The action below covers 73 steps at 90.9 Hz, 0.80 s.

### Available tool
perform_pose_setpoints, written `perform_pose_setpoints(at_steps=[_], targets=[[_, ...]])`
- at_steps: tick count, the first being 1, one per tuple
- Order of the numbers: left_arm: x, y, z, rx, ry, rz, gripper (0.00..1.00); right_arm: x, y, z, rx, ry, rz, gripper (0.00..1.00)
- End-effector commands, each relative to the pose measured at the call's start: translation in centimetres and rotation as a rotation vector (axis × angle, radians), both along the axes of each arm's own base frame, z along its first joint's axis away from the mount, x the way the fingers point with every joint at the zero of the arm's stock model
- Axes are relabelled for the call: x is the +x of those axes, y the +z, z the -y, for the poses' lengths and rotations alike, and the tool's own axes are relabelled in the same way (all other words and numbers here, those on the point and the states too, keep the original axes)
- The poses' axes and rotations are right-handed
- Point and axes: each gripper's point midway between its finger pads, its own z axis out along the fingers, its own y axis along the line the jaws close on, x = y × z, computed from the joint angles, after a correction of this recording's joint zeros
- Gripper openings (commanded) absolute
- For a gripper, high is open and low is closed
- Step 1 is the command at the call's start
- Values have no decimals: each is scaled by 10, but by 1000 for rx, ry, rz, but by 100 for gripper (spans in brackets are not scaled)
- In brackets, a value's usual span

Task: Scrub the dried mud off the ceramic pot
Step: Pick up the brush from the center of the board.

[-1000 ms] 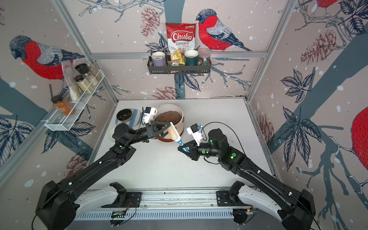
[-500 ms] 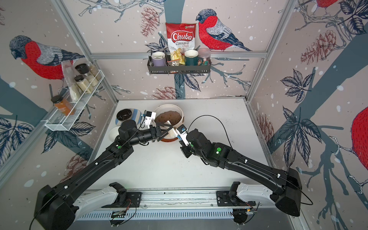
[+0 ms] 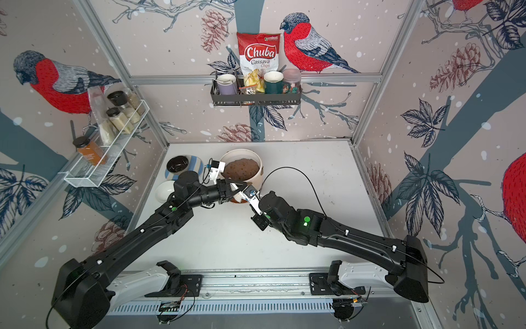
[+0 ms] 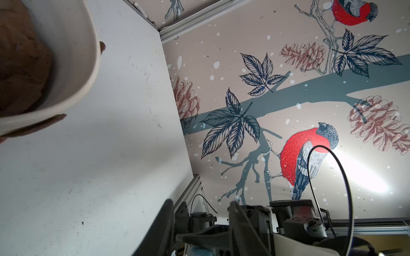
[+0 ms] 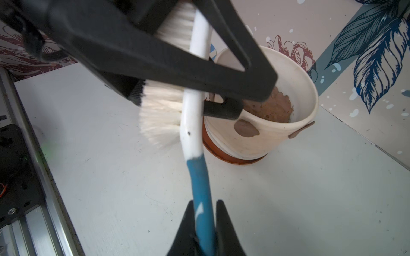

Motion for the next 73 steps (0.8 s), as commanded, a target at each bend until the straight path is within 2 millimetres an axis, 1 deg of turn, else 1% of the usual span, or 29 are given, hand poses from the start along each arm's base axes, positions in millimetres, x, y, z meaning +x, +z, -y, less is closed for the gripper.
perform_pose_setpoints(at_steps=[1,5,7,13,19,24,25,33,34,35,39,42,45,49,57,65,73], targets=[[-3,18,2,-61,-29,69,33,-1,9,-4,44,16,0,0],[-3,24,3,-80,-40,95,31,-6,7,-5,42,34,-30,0],[-4,25,4,-84,-48,101,30,-7,6,-5,41,40,-42,5],[-6,30,6,-96,-70,118,28,-14,2,-3,35,64,-82,28],[-6,29,8,-103,-85,125,26,-21,2,1,41,92,-128,44],[-7,31,10,-109,-105,137,25,-28,6,8,66,115,-177,63],[-7,31,11,-110,-108,138,25,-30,8,9,77,125,-190,66],[-13,39,13,-124,-158,172,24,-40,18,19,168,172,-317,79],[-14,40,14,-126,-163,179,24,-45,19,19,182,191,-347,80],[-15,41,14,-128,-168,186,24,-42,18,21,189,181,-368,82],[-19,45,14,-131,-187,219,24,-46,26,26,256,200,-456,91],[-22,47,14,-127,-202,246,24,-51,32,29,304,228,-516,96],[-25,48,14,-120,-222,271,24,-58,39,31,349,273,-574,98],[-31,50,14,-110,-250,300,24,-64,48,34,404,307,-631,98],[-44,54,13,-111,-304,370,23,-69,58,35,470,357,-715,98],[-55,58,11,-113,-343,429,22,-73,63,29,497,399,-772,95],[-59,58,9,-103,-345,451,21,-79,68,20,524,460,-838,92]])
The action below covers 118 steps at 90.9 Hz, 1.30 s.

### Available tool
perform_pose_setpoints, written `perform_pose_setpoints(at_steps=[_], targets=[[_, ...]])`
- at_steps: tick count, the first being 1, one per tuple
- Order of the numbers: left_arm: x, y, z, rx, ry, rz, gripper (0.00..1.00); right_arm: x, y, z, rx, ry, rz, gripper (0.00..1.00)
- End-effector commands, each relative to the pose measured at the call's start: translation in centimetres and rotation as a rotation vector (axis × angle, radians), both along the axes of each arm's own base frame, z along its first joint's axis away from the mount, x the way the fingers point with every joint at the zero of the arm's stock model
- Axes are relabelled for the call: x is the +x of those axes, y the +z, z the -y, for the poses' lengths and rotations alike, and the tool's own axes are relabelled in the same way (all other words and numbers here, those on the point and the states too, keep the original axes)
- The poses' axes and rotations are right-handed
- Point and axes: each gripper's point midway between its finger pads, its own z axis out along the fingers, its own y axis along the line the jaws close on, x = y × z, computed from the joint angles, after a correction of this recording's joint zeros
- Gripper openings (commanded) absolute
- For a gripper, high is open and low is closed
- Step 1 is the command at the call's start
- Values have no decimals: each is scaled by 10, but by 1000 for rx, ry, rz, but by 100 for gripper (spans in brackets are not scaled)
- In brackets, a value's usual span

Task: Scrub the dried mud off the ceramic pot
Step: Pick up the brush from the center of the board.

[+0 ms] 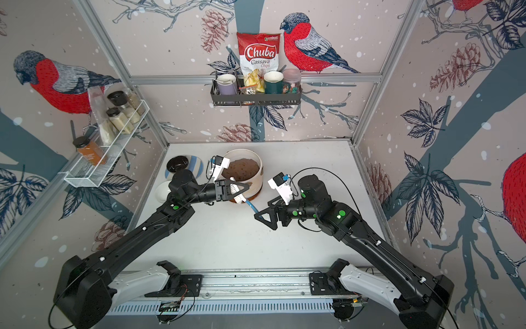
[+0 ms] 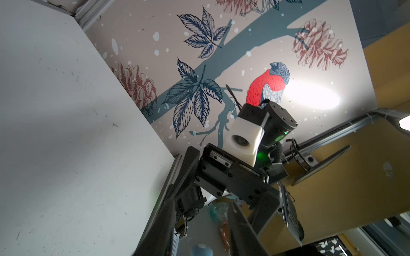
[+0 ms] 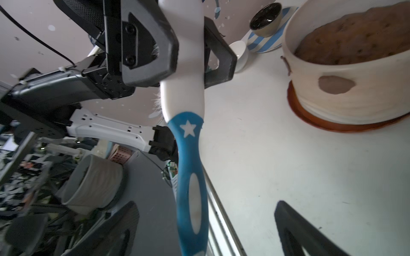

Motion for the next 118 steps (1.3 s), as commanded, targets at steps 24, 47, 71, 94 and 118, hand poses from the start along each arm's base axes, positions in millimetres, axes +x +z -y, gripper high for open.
perform_pose_setpoints(at_steps=[24,47,71,94,118], targets=[[-10,7,-3,-19,-23,132,23,-23,19,-38,131,218,-152,67],[-9,9,-4,-28,-13,124,25,-12,13,-51,116,205,-139,21],[-7,10,-8,-23,29,117,90,6,-1,-45,37,116,-55,0],[15,-18,-24,142,203,17,97,39,-45,-15,-297,-107,209,0],[43,-51,-22,203,295,-174,92,78,-52,1,-605,-341,545,0]])
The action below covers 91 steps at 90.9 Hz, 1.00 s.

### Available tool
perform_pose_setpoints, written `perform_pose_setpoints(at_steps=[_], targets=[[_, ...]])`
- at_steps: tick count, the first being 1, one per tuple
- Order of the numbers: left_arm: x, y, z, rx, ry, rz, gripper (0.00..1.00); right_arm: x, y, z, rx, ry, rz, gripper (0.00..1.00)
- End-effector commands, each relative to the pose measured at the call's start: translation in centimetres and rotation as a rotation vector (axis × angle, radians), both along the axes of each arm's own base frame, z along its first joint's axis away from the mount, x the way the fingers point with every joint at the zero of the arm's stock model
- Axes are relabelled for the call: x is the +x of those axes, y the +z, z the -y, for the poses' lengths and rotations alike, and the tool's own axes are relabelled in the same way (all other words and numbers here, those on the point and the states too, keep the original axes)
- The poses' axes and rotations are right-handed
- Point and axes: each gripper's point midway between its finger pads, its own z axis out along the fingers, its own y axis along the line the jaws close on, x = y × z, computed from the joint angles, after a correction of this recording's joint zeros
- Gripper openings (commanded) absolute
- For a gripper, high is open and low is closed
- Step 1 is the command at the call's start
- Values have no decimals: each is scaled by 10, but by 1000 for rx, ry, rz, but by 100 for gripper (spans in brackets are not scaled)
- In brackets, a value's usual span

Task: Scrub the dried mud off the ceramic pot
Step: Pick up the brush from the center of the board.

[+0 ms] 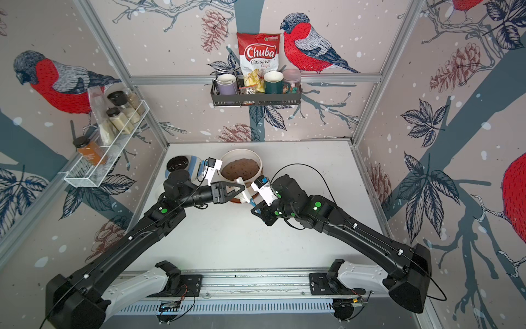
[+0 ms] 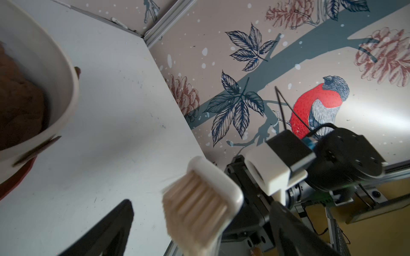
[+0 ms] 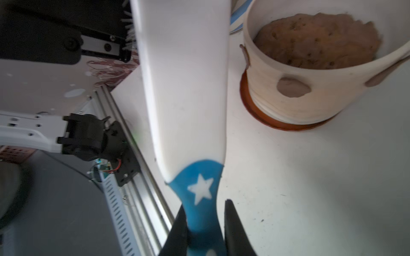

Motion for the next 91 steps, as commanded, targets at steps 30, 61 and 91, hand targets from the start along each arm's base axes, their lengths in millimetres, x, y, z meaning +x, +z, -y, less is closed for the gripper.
perform_pose_setpoints(at_steps=[30,61,91], targets=[[25,-20,8,-85,69,-149,56,38,-7,2,-350,-173,370,0],[19,-6,14,-127,-5,-85,26,2,-20,-23,-223,8,198,31],[9,6,16,-162,-78,14,26,-24,21,-9,318,139,-312,75]])
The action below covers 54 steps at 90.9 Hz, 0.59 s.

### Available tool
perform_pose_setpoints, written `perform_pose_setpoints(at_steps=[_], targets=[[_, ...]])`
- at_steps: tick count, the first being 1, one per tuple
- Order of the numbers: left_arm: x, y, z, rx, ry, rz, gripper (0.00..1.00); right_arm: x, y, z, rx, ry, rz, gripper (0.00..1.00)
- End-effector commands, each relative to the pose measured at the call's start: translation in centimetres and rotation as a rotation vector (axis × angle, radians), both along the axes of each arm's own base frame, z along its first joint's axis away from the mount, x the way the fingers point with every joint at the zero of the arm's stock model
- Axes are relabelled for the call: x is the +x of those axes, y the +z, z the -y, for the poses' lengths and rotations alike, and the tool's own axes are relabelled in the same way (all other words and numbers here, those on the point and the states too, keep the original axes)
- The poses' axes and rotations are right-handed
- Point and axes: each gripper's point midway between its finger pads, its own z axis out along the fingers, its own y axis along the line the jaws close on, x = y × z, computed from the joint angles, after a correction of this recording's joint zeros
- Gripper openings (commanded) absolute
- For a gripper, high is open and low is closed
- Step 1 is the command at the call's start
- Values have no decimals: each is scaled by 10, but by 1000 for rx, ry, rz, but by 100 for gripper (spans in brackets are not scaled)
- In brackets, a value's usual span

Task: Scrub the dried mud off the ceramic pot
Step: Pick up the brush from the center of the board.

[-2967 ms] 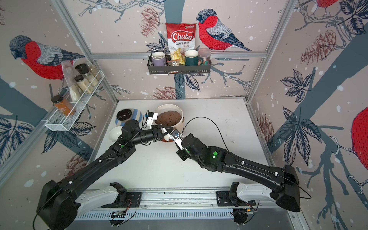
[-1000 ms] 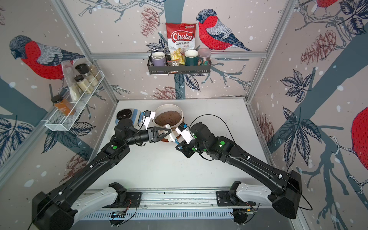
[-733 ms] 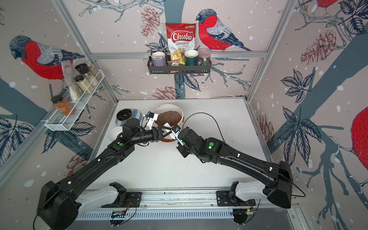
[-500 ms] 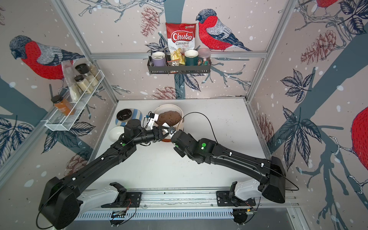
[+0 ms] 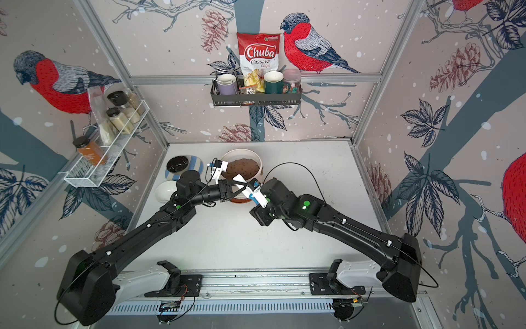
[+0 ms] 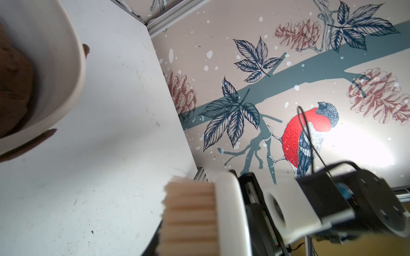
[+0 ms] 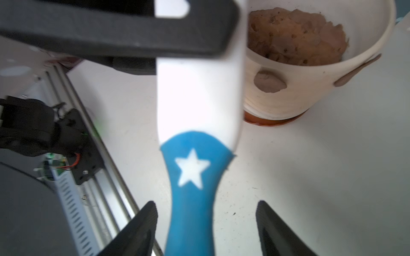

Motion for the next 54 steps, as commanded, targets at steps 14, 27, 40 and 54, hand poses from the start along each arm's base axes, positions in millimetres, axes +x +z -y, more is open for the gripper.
perform_pose_setpoints(at_steps=[14,27,40,54], targets=[[-8,23,2,-54,-54,148,26,-23,68,-12,524,114,-353,78],[-8,19,1,-37,-45,182,26,-28,88,-15,629,153,-415,77],[-8,19,0,-41,-40,183,26,-23,85,-17,634,129,-425,72],[0,9,-2,-4,-2,128,27,-20,56,-14,424,63,-292,71]])
